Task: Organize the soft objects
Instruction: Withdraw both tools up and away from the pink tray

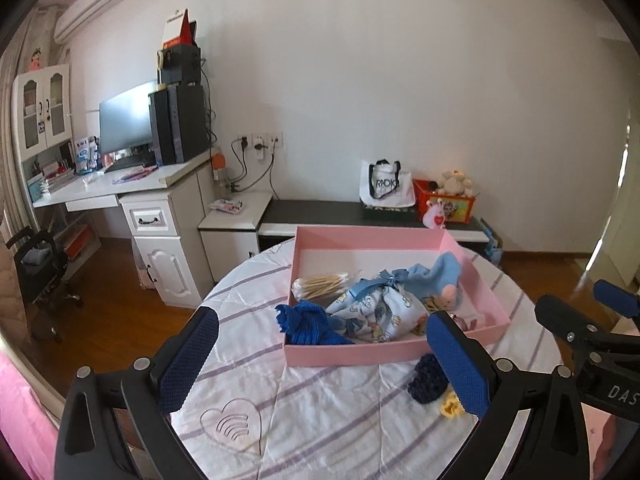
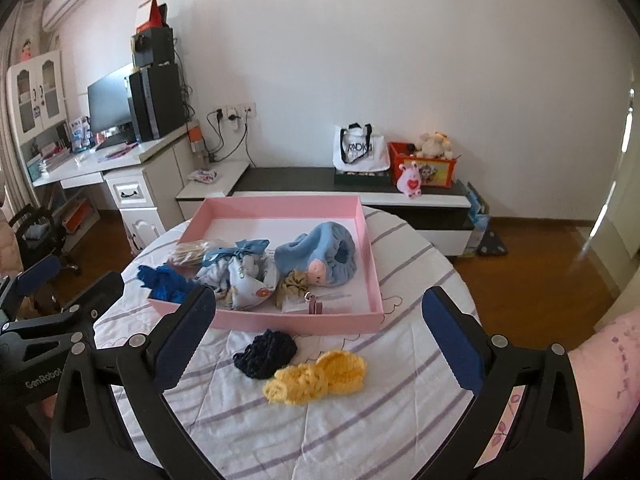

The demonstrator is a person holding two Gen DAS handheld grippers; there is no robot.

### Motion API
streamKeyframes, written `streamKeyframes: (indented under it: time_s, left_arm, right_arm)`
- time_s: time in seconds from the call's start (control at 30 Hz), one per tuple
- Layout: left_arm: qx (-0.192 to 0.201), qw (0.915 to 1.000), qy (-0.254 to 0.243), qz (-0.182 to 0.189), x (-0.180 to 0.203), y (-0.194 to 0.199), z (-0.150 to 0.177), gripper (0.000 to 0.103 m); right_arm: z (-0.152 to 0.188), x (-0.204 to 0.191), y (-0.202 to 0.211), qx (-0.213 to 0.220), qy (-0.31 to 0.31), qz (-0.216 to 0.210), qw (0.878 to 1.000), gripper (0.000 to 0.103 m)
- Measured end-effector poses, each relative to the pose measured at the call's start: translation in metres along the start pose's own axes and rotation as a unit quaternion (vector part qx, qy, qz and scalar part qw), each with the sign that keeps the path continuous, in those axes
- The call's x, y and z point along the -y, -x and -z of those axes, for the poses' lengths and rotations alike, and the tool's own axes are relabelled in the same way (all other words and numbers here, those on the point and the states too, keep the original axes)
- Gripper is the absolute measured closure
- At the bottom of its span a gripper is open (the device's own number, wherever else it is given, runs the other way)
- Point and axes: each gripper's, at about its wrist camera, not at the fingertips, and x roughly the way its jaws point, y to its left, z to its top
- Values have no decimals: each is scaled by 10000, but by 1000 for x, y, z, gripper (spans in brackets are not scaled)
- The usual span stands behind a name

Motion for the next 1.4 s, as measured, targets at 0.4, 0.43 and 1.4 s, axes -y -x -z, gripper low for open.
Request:
streamKeyframes:
  time_s: [0.4, 0.43, 1.4]
  left_arm:
    - [497, 9987, -19, 79, 3, 93, 43, 0]
    - [565, 9984, -25, 85, 3, 102, 47, 0]
    - [1522, 9883, -105, -61, 22, 174, 69, 0]
  right_arm:
    - [21, -1, 71, 508, 55, 16, 9987, 0]
    - [20, -1, 74, 557, 64, 19, 9984, 0]
    - [35, -9, 158, 1589, 256, 26, 9870, 0]
